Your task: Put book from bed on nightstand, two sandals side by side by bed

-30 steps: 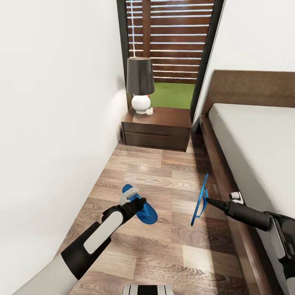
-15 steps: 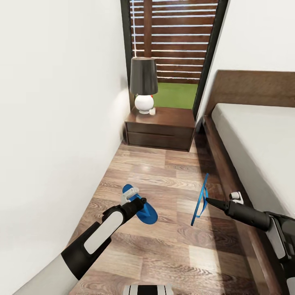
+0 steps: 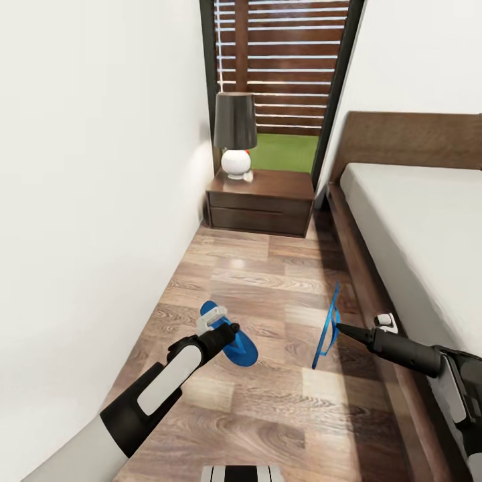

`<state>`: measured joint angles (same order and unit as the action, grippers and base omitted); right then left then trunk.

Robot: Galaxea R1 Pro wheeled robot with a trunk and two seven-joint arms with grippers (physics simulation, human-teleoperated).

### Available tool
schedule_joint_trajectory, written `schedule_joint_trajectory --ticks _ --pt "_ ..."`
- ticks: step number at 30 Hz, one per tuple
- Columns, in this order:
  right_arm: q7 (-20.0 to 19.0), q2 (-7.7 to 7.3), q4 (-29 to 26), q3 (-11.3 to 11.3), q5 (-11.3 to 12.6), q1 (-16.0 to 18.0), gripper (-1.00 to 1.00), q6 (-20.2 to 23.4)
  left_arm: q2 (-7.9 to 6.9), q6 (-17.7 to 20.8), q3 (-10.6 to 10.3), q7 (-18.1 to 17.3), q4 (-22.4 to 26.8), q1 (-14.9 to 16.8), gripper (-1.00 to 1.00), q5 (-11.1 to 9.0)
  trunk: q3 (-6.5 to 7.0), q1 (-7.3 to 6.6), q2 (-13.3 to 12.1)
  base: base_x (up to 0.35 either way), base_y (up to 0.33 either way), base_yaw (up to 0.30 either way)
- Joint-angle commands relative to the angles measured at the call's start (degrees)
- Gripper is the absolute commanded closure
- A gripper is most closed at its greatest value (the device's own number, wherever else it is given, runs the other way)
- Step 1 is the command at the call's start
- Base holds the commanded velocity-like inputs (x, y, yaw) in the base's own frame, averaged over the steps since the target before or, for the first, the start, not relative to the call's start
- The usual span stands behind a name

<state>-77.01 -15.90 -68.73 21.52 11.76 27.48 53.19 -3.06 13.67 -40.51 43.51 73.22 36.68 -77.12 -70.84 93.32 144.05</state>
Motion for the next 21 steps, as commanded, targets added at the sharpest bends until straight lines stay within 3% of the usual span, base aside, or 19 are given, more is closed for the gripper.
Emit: schedule_joint_trajectory --ticks 1,21 --pt "-0.1 -0.01 0.0 0.0 0.2 0.0 1.00 0.4 -0.06 0.1 -0.1 0.4 0.1 0.1 1.00 -0.1 -0.04 -0.05 0.0 -0.342 0.000 0.000" --pt "-0.1 -0.01 0.0 0.0 0.2 0.0 1.00 0.4 -0.02 0.1 -0.1 0.4 0.1 0.1 1.00 -0.1 -0.04 -0.05 0.0 -0.342 0.000 0.000"
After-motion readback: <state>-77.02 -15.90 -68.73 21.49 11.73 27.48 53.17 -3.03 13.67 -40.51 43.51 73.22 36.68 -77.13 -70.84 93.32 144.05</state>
